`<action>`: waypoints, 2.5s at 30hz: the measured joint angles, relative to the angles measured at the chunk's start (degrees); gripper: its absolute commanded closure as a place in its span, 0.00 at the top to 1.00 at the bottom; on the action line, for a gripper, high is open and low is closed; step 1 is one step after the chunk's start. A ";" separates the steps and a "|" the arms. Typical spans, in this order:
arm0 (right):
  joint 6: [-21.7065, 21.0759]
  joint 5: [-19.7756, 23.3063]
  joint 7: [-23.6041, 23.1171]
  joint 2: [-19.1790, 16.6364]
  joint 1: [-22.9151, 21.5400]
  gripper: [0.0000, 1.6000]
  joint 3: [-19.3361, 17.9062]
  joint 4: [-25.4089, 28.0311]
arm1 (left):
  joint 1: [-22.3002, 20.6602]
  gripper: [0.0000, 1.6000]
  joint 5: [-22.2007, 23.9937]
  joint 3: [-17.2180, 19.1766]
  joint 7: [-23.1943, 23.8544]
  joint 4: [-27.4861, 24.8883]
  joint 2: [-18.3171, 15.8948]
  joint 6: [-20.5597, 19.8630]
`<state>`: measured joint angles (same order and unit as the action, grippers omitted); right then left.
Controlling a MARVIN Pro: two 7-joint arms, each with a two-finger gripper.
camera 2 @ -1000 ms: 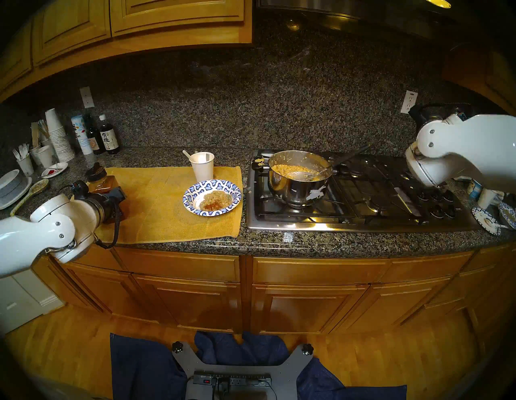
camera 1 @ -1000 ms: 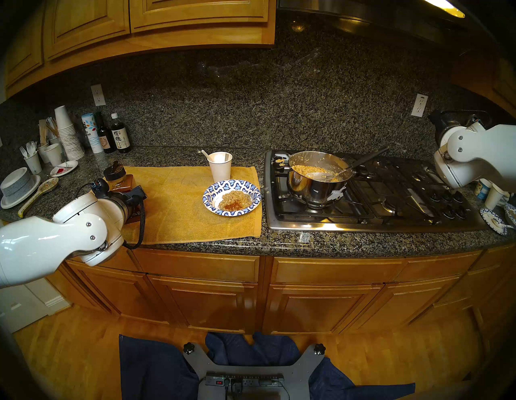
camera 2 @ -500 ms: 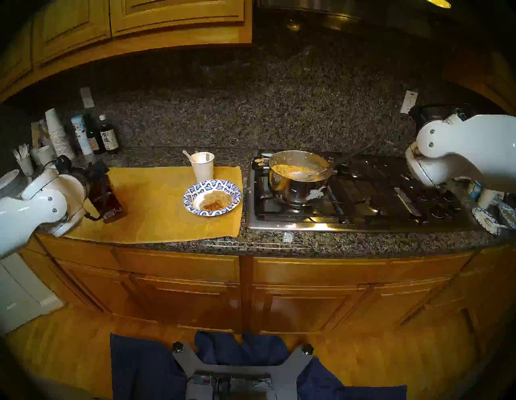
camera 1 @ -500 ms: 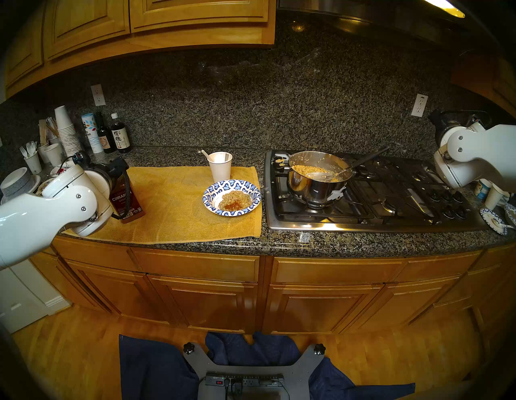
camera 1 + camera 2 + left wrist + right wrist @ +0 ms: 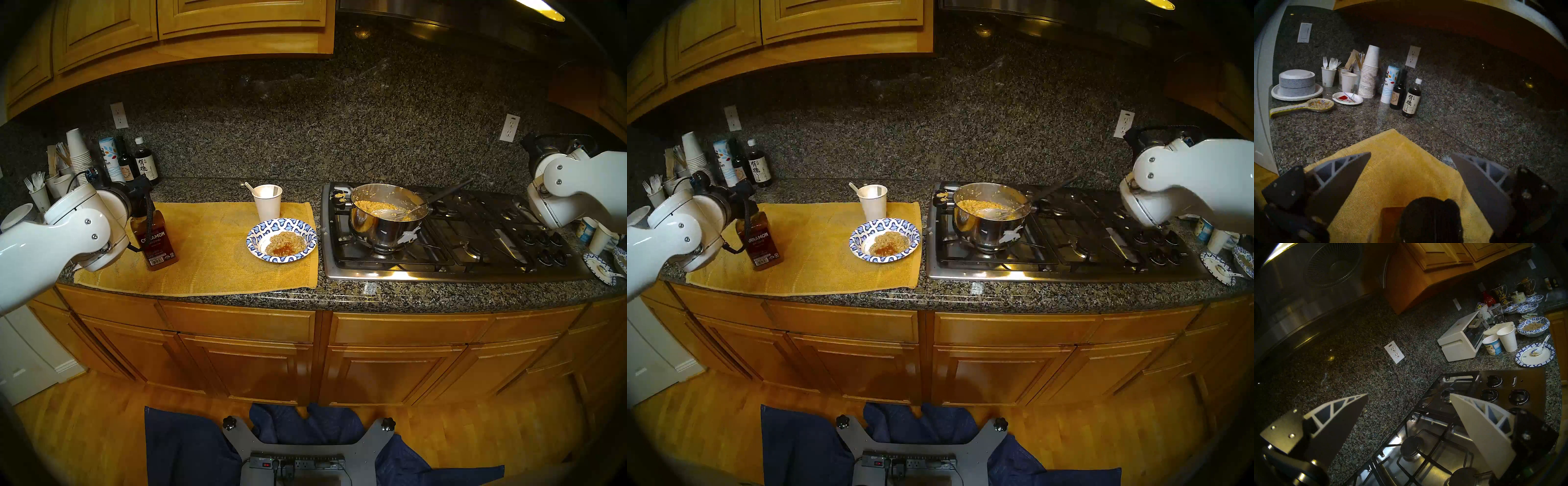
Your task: Scoop oatmeal into bowl and add cinnamon
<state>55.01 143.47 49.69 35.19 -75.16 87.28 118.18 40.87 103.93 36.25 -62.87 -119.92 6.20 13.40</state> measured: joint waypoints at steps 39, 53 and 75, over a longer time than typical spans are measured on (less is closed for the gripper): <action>0.00 1.61 -0.20 0.11 0.07 1.00 0.39 0.01 | 4.39 1.00 4.53 -3.75 10.09 -19.84 0.60 -7.49; 0.00 1.84 -0.15 0.39 0.05 1.00 0.39 -0.01 | 5.84 1.00 -5.16 -7.94 20.28 -19.85 4.37 -15.37; 0.00 1.80 -0.03 0.81 0.01 1.00 0.30 -0.03 | 7.41 1.00 -29.34 -13.08 19.63 -19.81 9.42 -14.89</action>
<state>55.01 145.27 49.66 36.00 -75.15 87.58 118.15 48.28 74.59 23.17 -43.24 -139.73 15.63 -1.49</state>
